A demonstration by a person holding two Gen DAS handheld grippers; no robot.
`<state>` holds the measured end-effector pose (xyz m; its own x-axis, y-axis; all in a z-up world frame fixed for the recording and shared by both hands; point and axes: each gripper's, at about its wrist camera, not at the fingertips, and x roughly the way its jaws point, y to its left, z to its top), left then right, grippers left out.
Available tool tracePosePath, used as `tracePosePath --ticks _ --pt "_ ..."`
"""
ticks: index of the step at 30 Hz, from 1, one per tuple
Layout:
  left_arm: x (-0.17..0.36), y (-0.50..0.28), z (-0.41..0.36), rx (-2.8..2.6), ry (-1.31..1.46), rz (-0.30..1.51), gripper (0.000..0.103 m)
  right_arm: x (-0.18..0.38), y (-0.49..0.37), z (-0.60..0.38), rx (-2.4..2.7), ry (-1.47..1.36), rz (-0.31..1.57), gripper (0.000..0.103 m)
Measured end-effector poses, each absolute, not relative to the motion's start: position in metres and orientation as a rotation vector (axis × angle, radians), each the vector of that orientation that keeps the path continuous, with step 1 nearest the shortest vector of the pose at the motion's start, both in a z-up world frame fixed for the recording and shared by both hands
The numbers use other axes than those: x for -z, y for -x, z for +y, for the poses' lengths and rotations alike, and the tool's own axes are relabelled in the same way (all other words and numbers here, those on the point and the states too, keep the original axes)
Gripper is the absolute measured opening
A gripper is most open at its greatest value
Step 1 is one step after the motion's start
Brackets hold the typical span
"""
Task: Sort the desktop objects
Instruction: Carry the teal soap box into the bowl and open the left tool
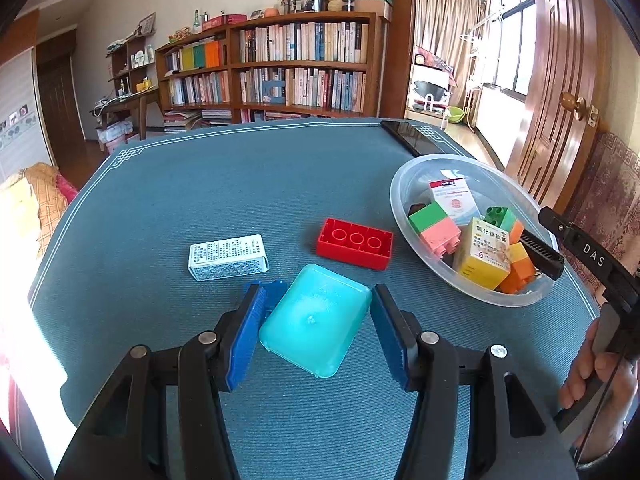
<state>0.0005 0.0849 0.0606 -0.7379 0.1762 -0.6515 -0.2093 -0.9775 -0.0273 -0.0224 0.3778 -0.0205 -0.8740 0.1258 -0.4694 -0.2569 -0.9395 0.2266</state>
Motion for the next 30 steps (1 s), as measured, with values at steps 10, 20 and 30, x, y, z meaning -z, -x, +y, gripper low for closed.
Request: tracePosePath --ticks 10,20,30 --pt "-0.080 0.018 0.138 -2.613 0.935 0.120 0.058 0.025 0.011 0.397 -2.709 0.613 0.477 0.073" --pt "-0.083 0.050 0.175 -2.551 0.849 0.085 0.058 0.027 0.014 0.406 -2.685 0.615 0.519 0.073" --pt "-0.077 0.088 0.190 -2.544 0.870 0.044 0.058 0.026 0.013 0.418 -2.652 0.596 0.585 0.073"
